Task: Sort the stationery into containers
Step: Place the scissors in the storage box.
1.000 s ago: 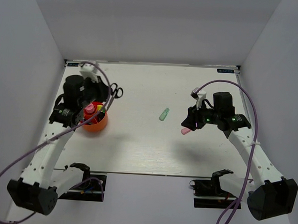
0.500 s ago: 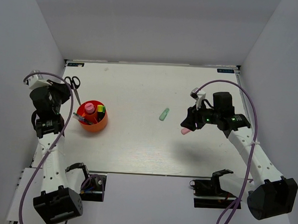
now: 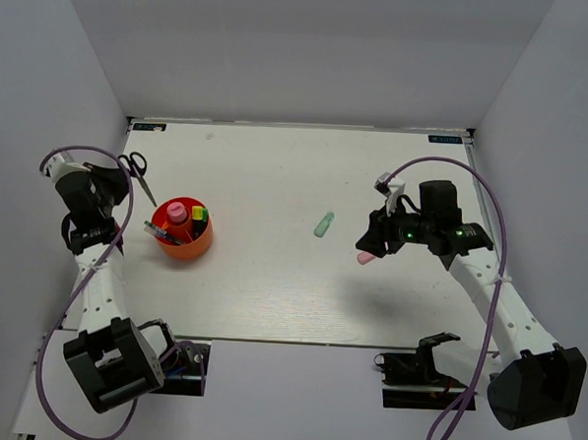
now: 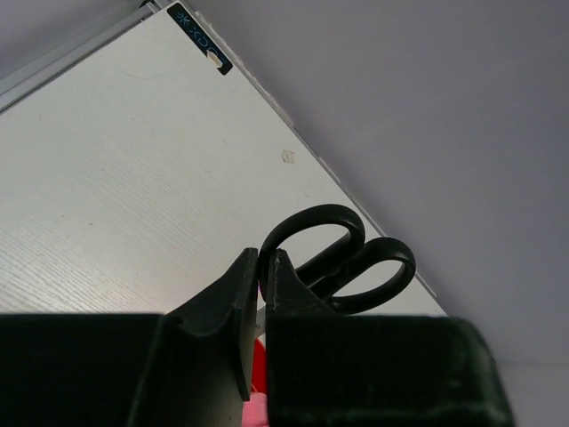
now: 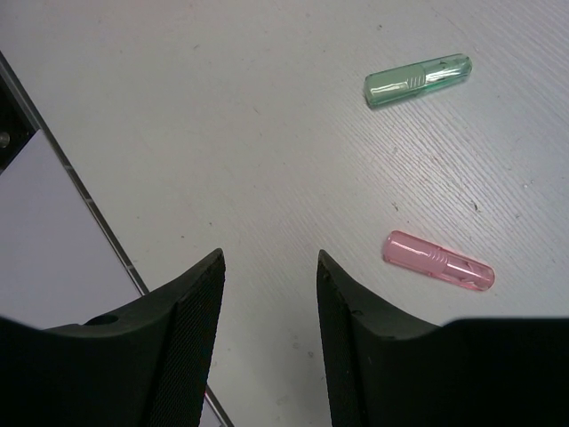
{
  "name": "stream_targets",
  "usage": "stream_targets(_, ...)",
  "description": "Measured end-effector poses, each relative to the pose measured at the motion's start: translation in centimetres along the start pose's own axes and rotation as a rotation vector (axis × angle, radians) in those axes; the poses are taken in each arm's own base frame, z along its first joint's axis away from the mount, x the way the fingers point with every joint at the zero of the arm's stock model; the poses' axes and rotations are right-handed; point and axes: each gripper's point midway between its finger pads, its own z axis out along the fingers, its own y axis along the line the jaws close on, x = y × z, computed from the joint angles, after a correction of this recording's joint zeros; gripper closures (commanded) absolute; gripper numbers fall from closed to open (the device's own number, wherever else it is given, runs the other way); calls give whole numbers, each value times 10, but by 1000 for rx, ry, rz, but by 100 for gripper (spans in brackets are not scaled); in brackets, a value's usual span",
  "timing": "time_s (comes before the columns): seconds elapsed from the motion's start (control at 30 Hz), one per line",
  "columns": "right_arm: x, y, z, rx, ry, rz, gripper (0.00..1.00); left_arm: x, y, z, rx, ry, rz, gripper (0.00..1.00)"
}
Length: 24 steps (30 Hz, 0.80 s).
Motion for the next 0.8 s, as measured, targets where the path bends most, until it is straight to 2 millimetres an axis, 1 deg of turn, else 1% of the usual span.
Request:
stream_targets(0.13,1,-1,1,-1,4,3,50,3,1,8,14,10,-10,100)
stream_targets(0.23,1,-1,1,-1,5,3,50,10,5,13,16,22,-18,100)
stream_targets(0.47,1,-1,2,-1,7,2,50,38,28,18,-14,77,-39,100)
stream_targets(0.57,1,-1,2,-1,7,1,50,44,33,19,-20,88,-39,100)
stream_targets(0.8,1,-1,2,-2,7,-1,50,52,33,21,-13,102,-15,100)
